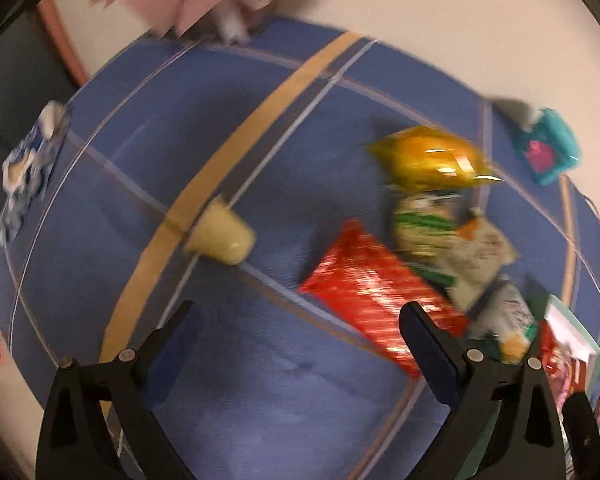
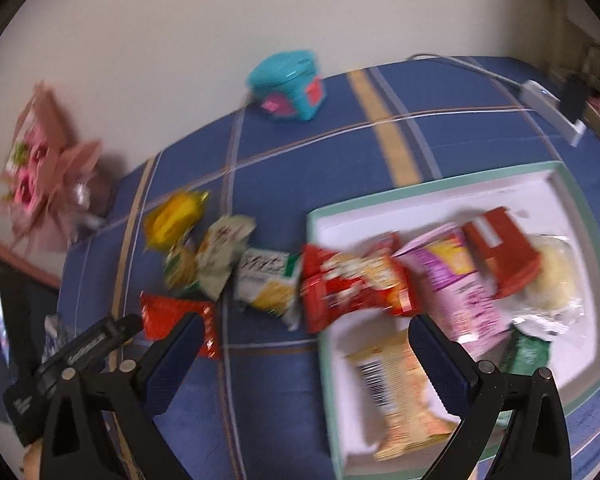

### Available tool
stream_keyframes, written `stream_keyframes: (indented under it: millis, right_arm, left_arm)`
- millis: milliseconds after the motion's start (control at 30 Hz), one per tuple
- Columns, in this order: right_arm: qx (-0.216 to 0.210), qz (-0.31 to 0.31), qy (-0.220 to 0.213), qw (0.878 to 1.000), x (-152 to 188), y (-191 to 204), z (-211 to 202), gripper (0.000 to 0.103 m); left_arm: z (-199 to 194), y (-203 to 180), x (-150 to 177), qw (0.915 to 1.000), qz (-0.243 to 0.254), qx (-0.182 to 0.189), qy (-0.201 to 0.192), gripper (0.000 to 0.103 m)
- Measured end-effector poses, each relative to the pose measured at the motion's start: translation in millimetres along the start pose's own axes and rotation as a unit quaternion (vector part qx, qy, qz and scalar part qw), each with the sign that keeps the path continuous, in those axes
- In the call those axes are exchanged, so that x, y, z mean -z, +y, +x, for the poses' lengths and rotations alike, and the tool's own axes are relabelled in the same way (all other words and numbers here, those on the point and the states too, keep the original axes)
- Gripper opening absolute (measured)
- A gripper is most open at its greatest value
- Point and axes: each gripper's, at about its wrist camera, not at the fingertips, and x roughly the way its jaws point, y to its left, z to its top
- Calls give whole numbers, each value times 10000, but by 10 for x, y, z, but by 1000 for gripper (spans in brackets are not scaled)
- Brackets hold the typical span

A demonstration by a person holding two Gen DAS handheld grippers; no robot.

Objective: Organize snacks
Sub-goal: 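Move both tools back over the snack pile, then grasp the cream pudding cup with the left tool while the right tool grasps the red patterned bag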

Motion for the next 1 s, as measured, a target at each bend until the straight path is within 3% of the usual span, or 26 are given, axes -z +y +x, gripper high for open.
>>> stream_keyframes:
  millis: [167,467,667,767,1000]
  right_arm:
    - [-130,-407,249,9988,86,342,165,103]
    - [-609,-775,371,9944,83,694,347,102]
    - [-532,-1059,437,9920,49,873,505,91]
    - [-386,-1421,447,9881,54,1046,599,89]
    - [-478,-1978,504,9778,10,1373,820,85]
  left_arm:
    - [100,222,-32,9994,-219,-270,76,99]
    - [135,541,-114,9980,-613,-133,107,99]
    - [165,704,-217,9975,-699,-1,132,99]
    - [174,773,-265,9965,-822,72,126,99]
    - [278,889,-380,9948,-1004,99,141,99]
